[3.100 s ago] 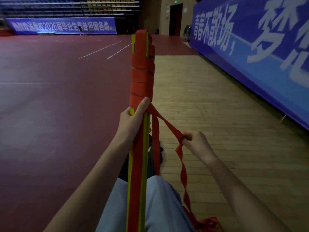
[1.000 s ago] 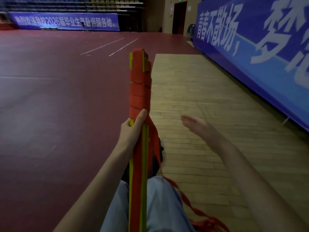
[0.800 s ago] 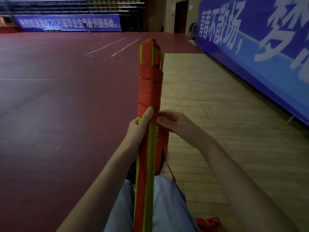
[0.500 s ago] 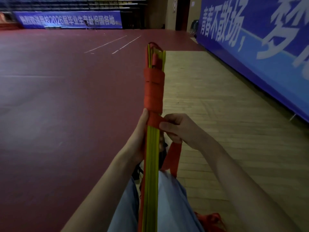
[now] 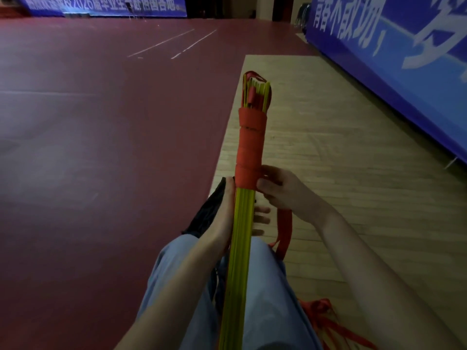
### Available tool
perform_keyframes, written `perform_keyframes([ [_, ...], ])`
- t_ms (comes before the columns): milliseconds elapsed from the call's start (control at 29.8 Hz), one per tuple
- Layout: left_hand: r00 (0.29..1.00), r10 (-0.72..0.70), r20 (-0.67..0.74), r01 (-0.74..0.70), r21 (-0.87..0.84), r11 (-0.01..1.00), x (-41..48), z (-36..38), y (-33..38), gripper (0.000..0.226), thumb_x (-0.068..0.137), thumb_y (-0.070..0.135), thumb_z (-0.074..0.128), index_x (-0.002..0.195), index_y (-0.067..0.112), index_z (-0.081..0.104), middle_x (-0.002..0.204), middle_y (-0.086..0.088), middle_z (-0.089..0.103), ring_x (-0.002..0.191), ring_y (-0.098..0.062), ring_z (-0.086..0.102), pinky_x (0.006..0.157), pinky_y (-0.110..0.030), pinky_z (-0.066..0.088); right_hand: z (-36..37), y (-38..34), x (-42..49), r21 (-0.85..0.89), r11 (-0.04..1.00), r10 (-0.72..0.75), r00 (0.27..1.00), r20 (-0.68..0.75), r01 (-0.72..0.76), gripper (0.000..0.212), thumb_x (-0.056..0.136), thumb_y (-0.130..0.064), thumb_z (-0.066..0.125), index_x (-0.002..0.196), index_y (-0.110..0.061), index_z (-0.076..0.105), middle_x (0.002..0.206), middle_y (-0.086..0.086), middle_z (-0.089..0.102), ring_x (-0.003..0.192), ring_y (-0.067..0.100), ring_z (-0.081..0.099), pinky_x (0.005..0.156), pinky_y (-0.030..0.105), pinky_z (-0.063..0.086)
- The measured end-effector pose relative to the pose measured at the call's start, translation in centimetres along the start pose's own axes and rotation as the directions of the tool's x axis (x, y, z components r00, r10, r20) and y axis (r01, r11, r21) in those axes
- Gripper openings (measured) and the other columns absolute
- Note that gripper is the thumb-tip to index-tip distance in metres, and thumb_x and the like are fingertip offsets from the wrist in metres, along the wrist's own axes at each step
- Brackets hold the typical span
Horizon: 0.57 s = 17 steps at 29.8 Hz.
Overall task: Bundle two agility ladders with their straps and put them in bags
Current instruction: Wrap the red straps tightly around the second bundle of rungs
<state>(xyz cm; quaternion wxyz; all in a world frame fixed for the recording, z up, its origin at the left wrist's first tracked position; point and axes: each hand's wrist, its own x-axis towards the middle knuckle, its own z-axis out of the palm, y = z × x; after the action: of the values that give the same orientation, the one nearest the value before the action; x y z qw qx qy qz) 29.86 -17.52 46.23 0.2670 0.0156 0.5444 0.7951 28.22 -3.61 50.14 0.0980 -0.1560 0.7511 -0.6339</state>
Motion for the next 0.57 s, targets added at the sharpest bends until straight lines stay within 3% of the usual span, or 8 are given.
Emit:
perform_keyframes([
  [67, 0.991, 0.042, -0.127, -0.034, 0.063, 0.997, -1.7, 0.2, -1.7, 0.063, 0.080, 0.062, 0.028, 0.101, 0.011, 0.058, 0.076, -0.009, 0.064, 0.067, -0.021, 0.061, 0.067, -0.035, 0.049, 0.2, 0.1, 0.6, -0.048, 0.999, 0.008, 0.997, -0.077, -0.012, 0.011, 0.091, -0.013, 0.053, 0.101, -0.016, 0.054, 0.042, -0.024, 0.055, 0.041, -0.011, 0.051, 0.043, 0.004, 0.036],
  [134, 0.968, 0.140, -0.208, -0.079, 0.275, 0.958, -3.3, 0.3, -3.4, 0.022, 0.085, 0.036, 0.054, 0.091, 0.015, 0.053, 0.077, -0.008, 0.060, 0.061, -0.015, 0.061, 0.060, -0.032, 0.051, 0.6, 0.3, 1.3, -0.066, 0.998, -0.014, 0.993, -0.119, 0.006, 0.012, 0.088, -0.015, 0.059, 0.100, -0.015, 0.059, 0.054, -0.022, 0.061, 0.049, -0.015, 0.055, 0.048, 0.002, 0.038],
  [202, 0.942, 0.207, -0.263, -0.087, 0.407, 0.909, -3.6, -0.2, -3.5, 0.020, 0.078, 0.001, 0.069, 0.083, 0.012, 0.053, 0.071, -0.008, 0.057, 0.051, -0.011, 0.059, 0.051, -0.026, 0.052, 1.4, 0.0, 1.8, -0.068, 0.997, -0.054, 0.989, -0.140, 0.045, 0.013, 0.087, -0.015, 0.060, 0.100, -0.017, 0.061, 0.075, -0.017, 0.064, 0.061, -0.015, 0.059, 0.056, 0.002, 0.041],
  [269, 0.949, 0.188, -0.254, -0.092, 0.347, 0.933, -3.3, -0.8, -1.6, 0.024, 0.074, -0.016, 0.062, 0.077, 0.007, 0.054, 0.067, -0.010, 0.055, 0.045, -0.012, 0.056, 0.045, -0.026, 0.050, 1.9, -0.4, 2.4, -0.021, 0.996, -0.090, 0.986, -0.137, 0.088, 0.015, 0.089, -0.015, 0.057, 0.103, -0.021, 0.059, 0.068, -0.018, 0.061, 0.052, -0.008, 0.057, 0.050, 0.007, 0.040],
  [336, 0.987, 0.130, -0.098, -0.114, 0.155, 0.981, -2.9, -1.2, 0.7, 0.027, 0.068, -0.016, 0.060, 0.079, 0.008, 0.057, 0.064, -0.007, 0.056, 0.045, -0.015, 0.055, 0.044, -0.026, 0.050, 1.7, -1.1, 2.9, 0.040, 0.993, -0.110, 0.990, -0.085, 0.113, 0.003, 0.090, -0.024, 0.057, 0.093, -0.025, 0.059, 0.047, -0.017, 0.046, 0.035, 0.000, 0.037, 0.038, 0.012, 0.025],
  [437, 0.968, 0.075, 0.239, -0.029, -0.189, 0.981, -2.9, -1.1, 2.1, 0.041, 0.052, 0.001, 0.060, 0.091, 0.011, 0.055, 0.062, -0.001, 0.059, 0.045, -0.015, 0.054, 0.045, -0.025, 0.049, 1.1, -2.0, 3.6, 0.062, 0.990, -0.125, 0.990, -0.062, 0.129, 0.032, 0.087, -0.037, 0.055, 0.061, -0.020, 0.046, 0.043, -0.013, 0.036, 0.035, 0.004, 0.026, 0.038, 0.018, 0.016],
  [504, 0.966, 0.028, 0.257, 0.038, -0.251, 0.967, -3.0, -1.2, 1.6, 0.049, 0.049, 0.004, 0.068, 0.097, 0.011, 0.060, 0.068, -0.002, 0.065, 0.051, -0.016, 0.061, 0.048, -0.026, 0.051, 1.5, -2.4, 3.6, -0.024, 0.994, -0.111, 0.988, -0.104, 0.109, 0.039, 0.091, -0.030, 0.053, 0.056, -0.018, 0.044, 0.040, -0.013, 0.037, 0.034, 0.003, 0.029, 0.038, 0.016, 0.022],
  [571, 0.995, -0.043, 0.085, 0.058, -0.175, 0.983, -3.2, -1.2, 0.7, 0.052, 0.060, 0.013, 0.079, 0.109, 0.010, 0.062, 0.080, -0.006, 0.071, 0.064, -0.021, 0.069, 0.056, -0.033, 0.057, 2.1, -1.3, 3.3, -0.142, 0.989, -0.070, 0.982, -0.177, 0.045, 0.035, 0.091, -0.027, 0.055, 0.060, -0.010, 0.056, 0.044, -0.012, 0.048, 0.037, 0.002, 0.041, 0.042, 0.015, 0.032],
])
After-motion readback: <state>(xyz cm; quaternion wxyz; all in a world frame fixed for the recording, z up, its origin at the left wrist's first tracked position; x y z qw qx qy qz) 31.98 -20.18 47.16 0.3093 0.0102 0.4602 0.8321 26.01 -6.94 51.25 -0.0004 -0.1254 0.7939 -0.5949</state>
